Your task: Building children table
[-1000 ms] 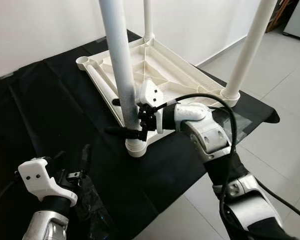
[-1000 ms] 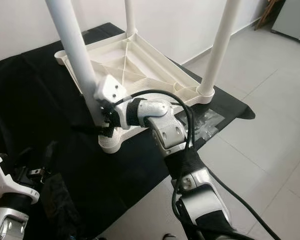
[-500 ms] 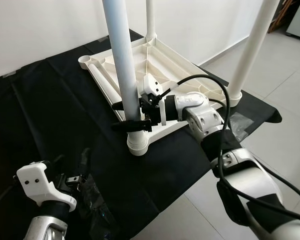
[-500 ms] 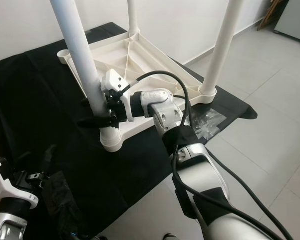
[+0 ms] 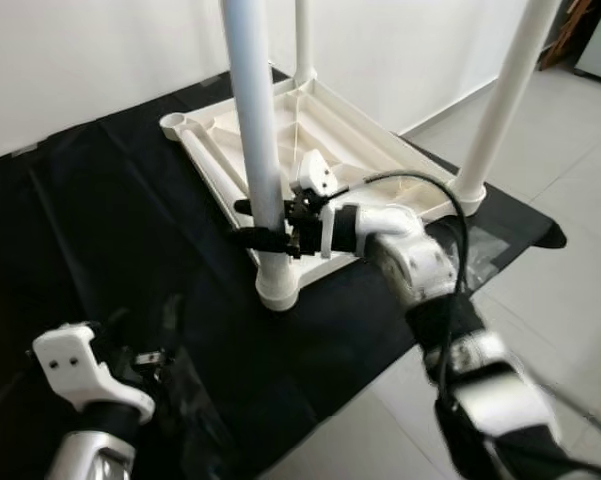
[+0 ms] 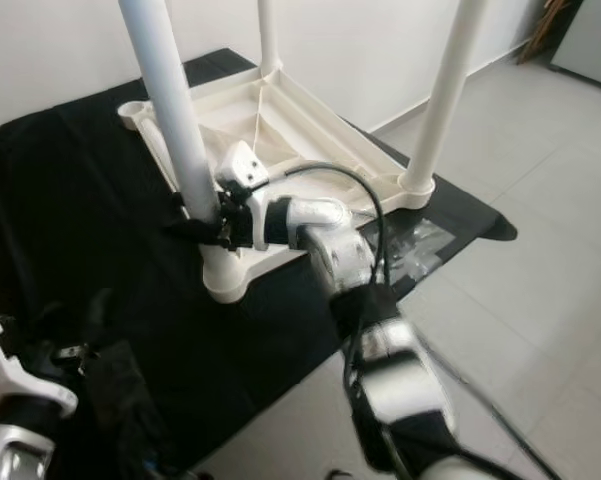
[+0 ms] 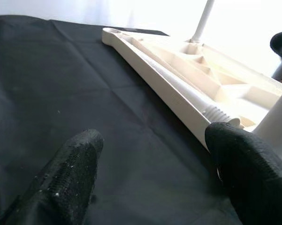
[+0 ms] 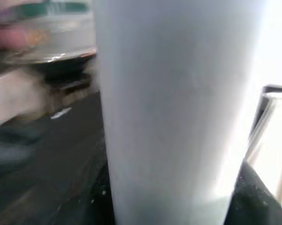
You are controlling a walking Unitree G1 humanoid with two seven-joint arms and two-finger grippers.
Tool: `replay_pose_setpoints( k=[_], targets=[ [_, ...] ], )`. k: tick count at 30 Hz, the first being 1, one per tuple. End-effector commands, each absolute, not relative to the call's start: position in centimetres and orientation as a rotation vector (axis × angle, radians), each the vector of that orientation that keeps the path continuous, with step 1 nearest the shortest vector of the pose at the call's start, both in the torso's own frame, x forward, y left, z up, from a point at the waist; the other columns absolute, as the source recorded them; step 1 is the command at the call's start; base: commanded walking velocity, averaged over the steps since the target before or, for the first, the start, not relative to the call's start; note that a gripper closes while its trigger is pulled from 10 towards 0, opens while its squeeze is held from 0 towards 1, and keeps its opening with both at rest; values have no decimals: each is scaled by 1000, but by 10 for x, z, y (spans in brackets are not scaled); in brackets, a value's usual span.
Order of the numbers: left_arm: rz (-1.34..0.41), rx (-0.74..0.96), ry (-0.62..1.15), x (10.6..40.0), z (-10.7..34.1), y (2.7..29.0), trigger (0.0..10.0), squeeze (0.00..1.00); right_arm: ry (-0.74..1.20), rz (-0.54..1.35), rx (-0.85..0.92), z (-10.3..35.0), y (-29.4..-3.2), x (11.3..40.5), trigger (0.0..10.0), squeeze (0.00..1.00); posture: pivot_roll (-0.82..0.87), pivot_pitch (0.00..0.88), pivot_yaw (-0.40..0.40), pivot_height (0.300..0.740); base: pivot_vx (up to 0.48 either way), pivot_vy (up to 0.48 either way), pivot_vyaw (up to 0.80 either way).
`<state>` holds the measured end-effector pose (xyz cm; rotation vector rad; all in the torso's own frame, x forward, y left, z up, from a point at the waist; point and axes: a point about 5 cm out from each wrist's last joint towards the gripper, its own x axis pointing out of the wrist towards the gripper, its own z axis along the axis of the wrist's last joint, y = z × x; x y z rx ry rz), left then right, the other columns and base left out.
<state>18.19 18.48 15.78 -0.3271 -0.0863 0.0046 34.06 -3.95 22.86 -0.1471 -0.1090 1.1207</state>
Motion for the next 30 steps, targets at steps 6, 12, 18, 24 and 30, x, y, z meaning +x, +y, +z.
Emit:
replay_pose_setpoints(
  k=[6,12,18,24,30],
  targets=[
    [0,-328,-66,186,153,190,10000,0,116,623,-113,177,-44,303,0,0,35,197,85,740,0,0,0],
    [-9,-321,-65,190,152,192,10000,0,93,686,-92,182,-30,303,10000,0,33,189,89,740,0,0,0],
    [-6,-321,-70,191,153,191,10000,0,-11,915,-63,216,-21,303,10000,1000,36,192,89,740,0,0,0],
    [-6,-324,-72,190,154,189,10000,0,-114,1317,-248,241,-37,311,10000,529,49,194,84,740,0,0,0],
    [3,-323,-75,187,155,189,10000,0,-39,1455,-317,245,-52,335,10000,0,60,202,80,740,0,0,0]
  ],
)
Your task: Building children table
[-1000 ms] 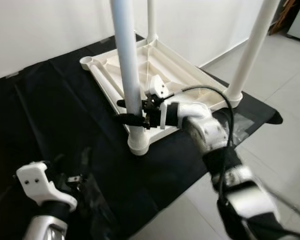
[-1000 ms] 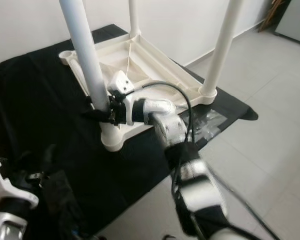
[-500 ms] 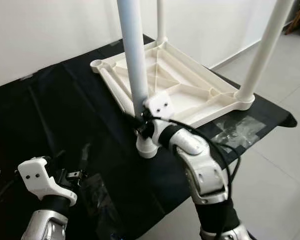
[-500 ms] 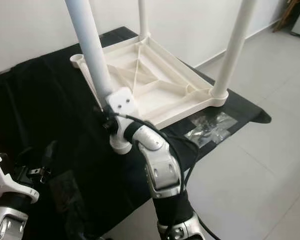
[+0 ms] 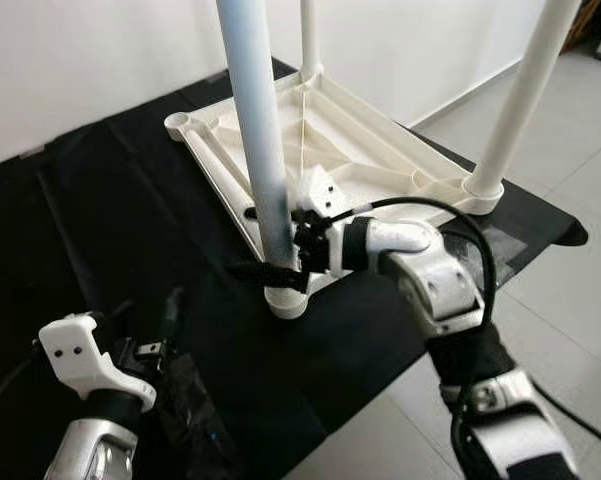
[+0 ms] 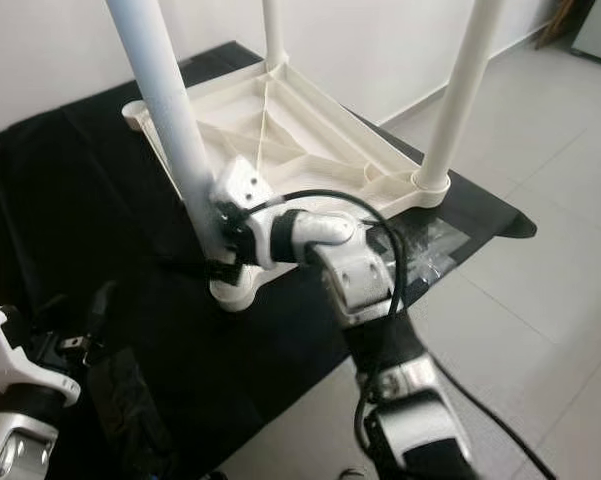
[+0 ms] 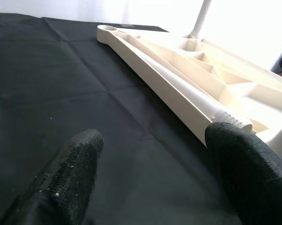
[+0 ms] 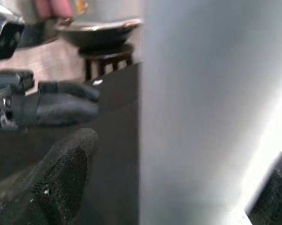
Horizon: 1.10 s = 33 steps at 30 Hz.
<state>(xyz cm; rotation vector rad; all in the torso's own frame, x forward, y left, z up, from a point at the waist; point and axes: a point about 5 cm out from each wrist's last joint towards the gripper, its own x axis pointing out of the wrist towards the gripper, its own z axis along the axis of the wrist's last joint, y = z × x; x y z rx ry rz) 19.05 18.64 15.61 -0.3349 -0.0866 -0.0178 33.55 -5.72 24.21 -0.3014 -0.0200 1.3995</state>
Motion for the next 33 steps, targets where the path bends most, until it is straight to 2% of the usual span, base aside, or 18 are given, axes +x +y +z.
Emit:
replay_pose_setpoints(
  k=[1,3,4,7,8,17,19,20,21,22,23,24,25,26,27,30,31,33],
  targets=[
    [4,-323,-74,186,155,188,10000,0,-40,1457,-322,251,-52,341,10000,0,68,206,78,740,0,0,0],
    [5,-323,-74,186,155,188,10000,0,-40,1456,-321,254,-52,345,10000,0,68,206,78,740,0,0,0],
    [9,-318,-73,184,156,188,10000,0,-39,1482,-304,260,-53,351,3569,0,83,209,73,740,0,0,0],
    [11,-315,-73,184,156,188,10000,0,-38,1509,-299,262,-55,353,3569,0,83,209,73,740,0,0,0],
    [19,-315,-72,181,156,189,10000,0,-23,1546,-299,260,-58,353,0,0,95,216,69,740,0,0,0],
    [33,-314,-72,178,156,190,10000,0,5,1610,-286,254,-63,353,0,0,92,221,70,740,0,0,0],
    [32,-316,-71,178,156,190,10000,0,7,1549,-281,250,-65,354,0,0,85,221,70,740,0,0,0],
    [31,-317,-70,179,156,190,10000,0,5,1470,-277,247,-67,356,0,0,85,221,70,740,0,0,0],
    [31,-317,-70,179,156,190,10000,0,5,1470,-277,247,-67,356,0,0,85,221,70,740,0,0,0],
    [28,-319,-71,180,155,190,10000,0,55,1184,-249,229,-66,355,0,0,75,223,57,740,0,0,0],
    [28,-319,-71,180,155,190,10000,0,55,1184,-249,229,-66,355,0,0,75,223,57,740,0,0,0],
    [28,-319,-71,181,155,191,10000,0,77,1069,-246,221,-67,354,0,0,73,224,59,740,0,0,0],
    [28,-319,-71,181,155,191,10000,0,77,1069,-246,221,-67,354,0,0,73,224,59,740,0,0,0],
    [31,-319,-73,182,156,192,10000,0,53,754,-225,214,-71,354,0,0,65,226,64,740,0,0,0],
    [33,-319,-75,183,156,193,10000,0,78,631,-181,202,-71,337,0,0,59,225,75,740,0,0,0],
    [34,-319,-75,184,155,193,10000,0,96,566,-146,195,-72,325,0,0,55,224,77,740,0,0,0],
    [31,-321,-75,185,155,194,10000,0,110,542,-119,189,-69,311,0,0,42,214,86,740,0,0,0],
    [25,-325,-73,187,154,195,10000,0,118,568,-110,185,-63,303,0,0,41,207,91,740,0,0,0]
  ],
)
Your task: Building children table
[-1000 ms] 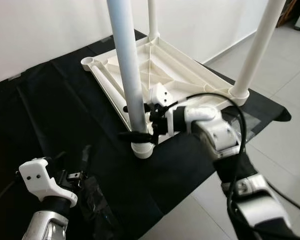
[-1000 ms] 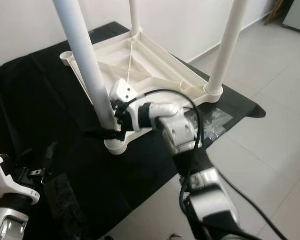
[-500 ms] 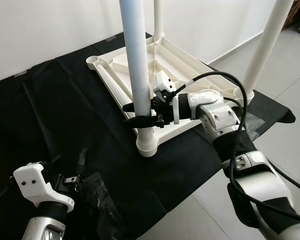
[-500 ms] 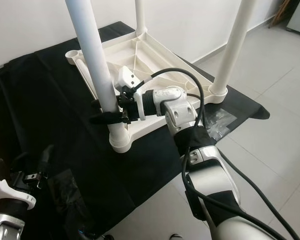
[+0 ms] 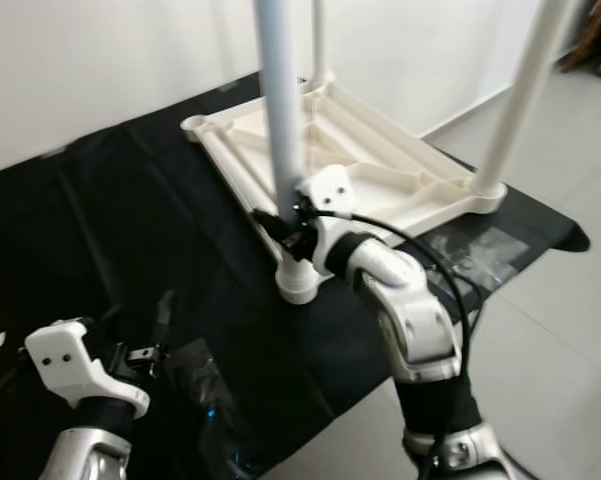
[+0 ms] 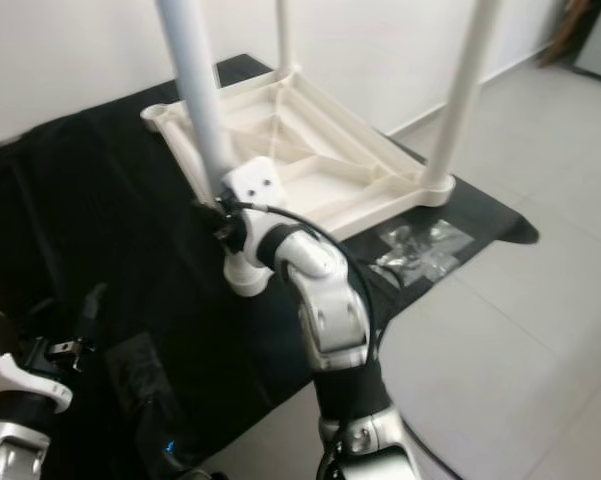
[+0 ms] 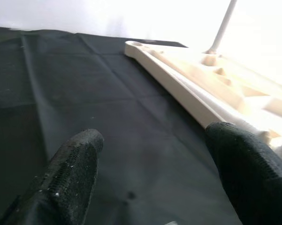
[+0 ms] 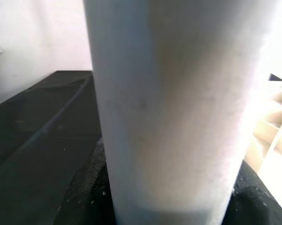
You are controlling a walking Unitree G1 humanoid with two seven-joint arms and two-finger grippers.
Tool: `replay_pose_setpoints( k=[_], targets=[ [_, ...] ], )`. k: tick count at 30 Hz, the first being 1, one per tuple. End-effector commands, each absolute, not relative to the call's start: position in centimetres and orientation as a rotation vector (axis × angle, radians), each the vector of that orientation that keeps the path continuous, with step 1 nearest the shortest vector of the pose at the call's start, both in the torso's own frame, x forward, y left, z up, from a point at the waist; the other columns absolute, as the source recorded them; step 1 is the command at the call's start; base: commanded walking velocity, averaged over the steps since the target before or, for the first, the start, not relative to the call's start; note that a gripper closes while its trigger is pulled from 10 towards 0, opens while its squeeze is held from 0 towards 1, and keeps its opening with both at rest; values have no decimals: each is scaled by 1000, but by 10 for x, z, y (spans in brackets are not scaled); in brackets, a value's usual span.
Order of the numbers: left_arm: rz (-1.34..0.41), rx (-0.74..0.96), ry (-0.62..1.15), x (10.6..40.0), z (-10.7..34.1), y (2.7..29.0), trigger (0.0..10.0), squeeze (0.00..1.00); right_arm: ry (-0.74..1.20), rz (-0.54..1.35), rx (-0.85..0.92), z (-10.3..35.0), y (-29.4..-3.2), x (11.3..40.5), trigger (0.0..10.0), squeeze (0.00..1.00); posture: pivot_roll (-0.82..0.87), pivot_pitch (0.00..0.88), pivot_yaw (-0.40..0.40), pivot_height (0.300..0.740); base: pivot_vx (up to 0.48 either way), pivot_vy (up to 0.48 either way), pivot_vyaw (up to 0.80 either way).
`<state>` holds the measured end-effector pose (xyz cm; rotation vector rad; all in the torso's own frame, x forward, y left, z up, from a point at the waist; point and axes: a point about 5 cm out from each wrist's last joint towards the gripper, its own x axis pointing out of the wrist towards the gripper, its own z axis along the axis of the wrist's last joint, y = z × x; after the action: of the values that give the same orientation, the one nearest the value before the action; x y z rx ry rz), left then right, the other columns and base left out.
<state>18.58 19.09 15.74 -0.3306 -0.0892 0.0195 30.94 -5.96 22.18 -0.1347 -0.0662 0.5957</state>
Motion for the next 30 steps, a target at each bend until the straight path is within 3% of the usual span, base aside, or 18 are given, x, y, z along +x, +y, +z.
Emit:
replay_pose_setpoints(
  k=[1,6,7,8,16,17,24,25,26,28,30],
  targets=[
    [25,-325,-73,187,154,195,10000,0,118,568,-110,185,-63,303,0,0,41,207,91,740,0,0,0],
    [-2,-315,-70,192,154,195,10000,0,109,598,-105,183,-51,298,0,0,44,193,93,740,0,0,0],
    [3,-312,-72,193,154,196,10000,0,80,619,-94,186,-48,299,10000,0,41,187,93,740,0,0,0],
    [10,-311,-76,194,154,197,10000,0,62,638,-64,188,-47,299,10000,1000,38,183,93,740,0,0,0],
    [21,-311,-81,195,154,198,10000,0,0,654,-31,196,-49,296,10000,1000,27,177,92,740,0,0,0],
    [24,-305,-87,197,154,198,10000,0,-76,648,-13,203,-58,284,10000,1000,16,172,86,740,0,0,0],
    [63,-250,-83,195,154,201,10000,0,-120,655,-77,200,-77,260,10000,1000,-1,169,87,740,0,0,0],
    [76,-217,-62,191,151,202,10000,0,-100,632,-131,193,-86,255,10000,424,-3,166,89,740,0,0,0],
    [104,-177,-32,186,147,203,10000,0,-86,604,-173,187,-95,251,10000,0,-5,163,89,740,0,0,0],
    [122,-152,-13,183,144,204,10000,0,-78,586,-199,183,-101,248,10000,0,-5,163,89,740,0,0,0],
    [164,-63,0,177,141,203,10000,0,-51,437,-243,171,-123,251,10000,0,-13,152,84,740,0,0,0]
  ],
)
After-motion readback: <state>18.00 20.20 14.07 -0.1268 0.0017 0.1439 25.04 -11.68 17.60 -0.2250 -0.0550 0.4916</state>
